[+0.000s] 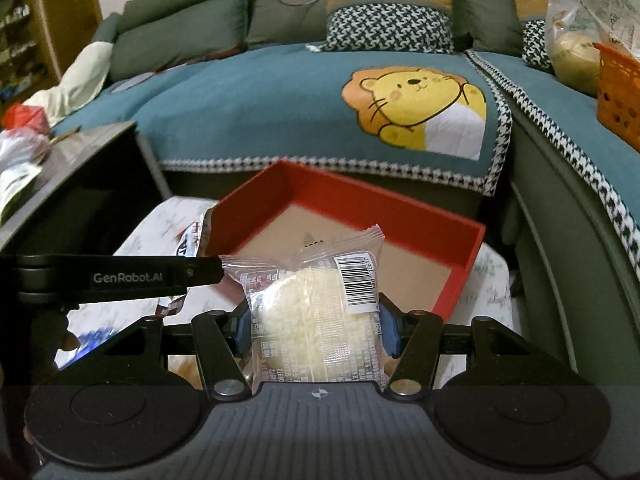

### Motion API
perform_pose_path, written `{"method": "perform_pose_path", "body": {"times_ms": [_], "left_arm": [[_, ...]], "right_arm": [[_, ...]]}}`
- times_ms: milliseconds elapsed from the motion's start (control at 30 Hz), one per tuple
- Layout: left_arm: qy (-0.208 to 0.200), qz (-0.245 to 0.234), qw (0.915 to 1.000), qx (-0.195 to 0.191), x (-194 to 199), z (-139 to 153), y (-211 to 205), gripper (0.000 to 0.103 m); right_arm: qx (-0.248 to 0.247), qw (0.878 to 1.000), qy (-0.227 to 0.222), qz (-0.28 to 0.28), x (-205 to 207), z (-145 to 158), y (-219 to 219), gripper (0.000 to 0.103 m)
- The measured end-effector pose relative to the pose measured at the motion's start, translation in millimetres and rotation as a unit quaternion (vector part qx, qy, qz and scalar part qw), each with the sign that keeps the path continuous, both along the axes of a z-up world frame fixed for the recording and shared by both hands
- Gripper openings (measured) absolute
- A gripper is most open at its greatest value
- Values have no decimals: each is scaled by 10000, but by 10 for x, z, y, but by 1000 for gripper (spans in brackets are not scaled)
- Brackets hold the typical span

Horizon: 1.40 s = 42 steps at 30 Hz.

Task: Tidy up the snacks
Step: 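Carry both snacks over the red box and open both tools to drop them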

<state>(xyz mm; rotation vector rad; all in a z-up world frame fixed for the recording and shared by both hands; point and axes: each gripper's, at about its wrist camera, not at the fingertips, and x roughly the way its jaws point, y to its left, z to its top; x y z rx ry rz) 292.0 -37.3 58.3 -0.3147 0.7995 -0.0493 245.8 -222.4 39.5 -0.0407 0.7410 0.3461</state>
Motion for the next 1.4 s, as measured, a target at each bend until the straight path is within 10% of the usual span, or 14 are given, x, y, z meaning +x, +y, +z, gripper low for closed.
{"method": "perform_pose_path", "body": {"times_ms": [600,1400], "left_arm": [[-12,-222,9986,488,861,-657,-168,96],[777,-316,9883,1277,208,-635,-118,97]], "right_arm": [[146,9996,12,-227,703,-564,-47,65],[-805,9958,426,-14,576,-833,313,67]]}}
